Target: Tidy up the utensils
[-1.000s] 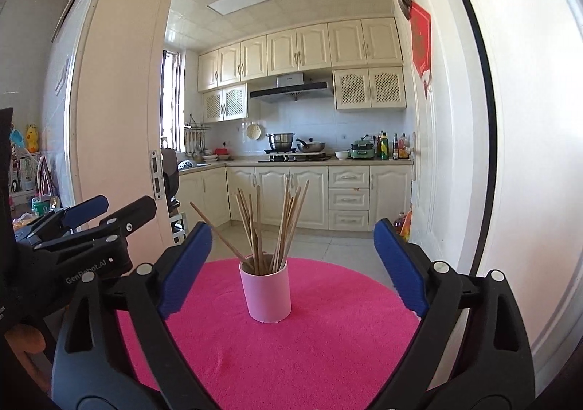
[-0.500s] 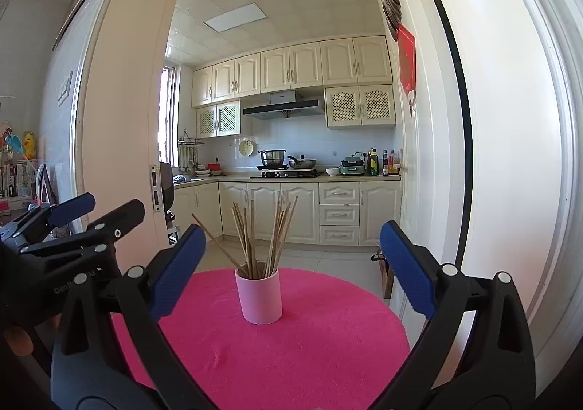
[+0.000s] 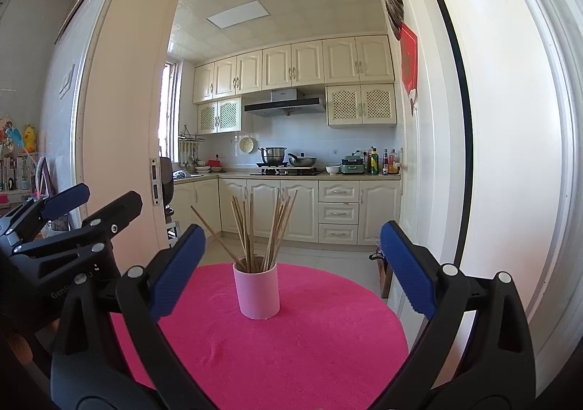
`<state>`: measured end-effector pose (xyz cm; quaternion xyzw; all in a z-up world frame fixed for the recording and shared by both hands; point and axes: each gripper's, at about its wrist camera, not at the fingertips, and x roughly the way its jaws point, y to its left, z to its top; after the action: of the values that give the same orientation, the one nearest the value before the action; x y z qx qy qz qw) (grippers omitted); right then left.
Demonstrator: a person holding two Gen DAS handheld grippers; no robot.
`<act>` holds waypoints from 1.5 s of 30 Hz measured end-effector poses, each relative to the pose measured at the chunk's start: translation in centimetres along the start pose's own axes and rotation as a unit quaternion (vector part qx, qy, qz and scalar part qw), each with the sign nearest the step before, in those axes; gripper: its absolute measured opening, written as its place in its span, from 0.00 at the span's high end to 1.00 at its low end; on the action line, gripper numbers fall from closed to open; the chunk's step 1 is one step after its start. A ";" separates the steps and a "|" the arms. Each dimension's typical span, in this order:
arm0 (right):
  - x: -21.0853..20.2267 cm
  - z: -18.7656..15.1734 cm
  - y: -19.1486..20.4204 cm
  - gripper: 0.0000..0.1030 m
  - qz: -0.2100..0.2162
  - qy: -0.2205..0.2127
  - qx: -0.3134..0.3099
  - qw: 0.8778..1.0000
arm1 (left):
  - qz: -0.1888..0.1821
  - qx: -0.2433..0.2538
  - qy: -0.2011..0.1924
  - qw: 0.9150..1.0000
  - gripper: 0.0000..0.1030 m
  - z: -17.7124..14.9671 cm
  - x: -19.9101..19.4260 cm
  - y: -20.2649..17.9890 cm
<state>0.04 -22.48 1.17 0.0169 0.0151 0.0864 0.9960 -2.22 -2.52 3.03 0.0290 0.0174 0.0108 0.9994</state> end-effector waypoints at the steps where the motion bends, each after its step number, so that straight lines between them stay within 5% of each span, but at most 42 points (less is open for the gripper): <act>1: 0.0 -0.1 0.0 0.08 0.000 0.002 0.000 1.000 | 0.000 0.000 0.001 1.000 0.24 -0.1 0.0 0.0; 45: 0.4 -0.8 -0.5 0.08 0.001 0.011 0.003 1.000 | -0.002 0.000 0.010 1.000 0.24 -0.8 1.1 -0.3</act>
<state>0.50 -22.86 0.32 0.0188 0.0266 0.0877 0.9956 -1.13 -2.76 2.12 0.0289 0.0271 0.0092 0.9992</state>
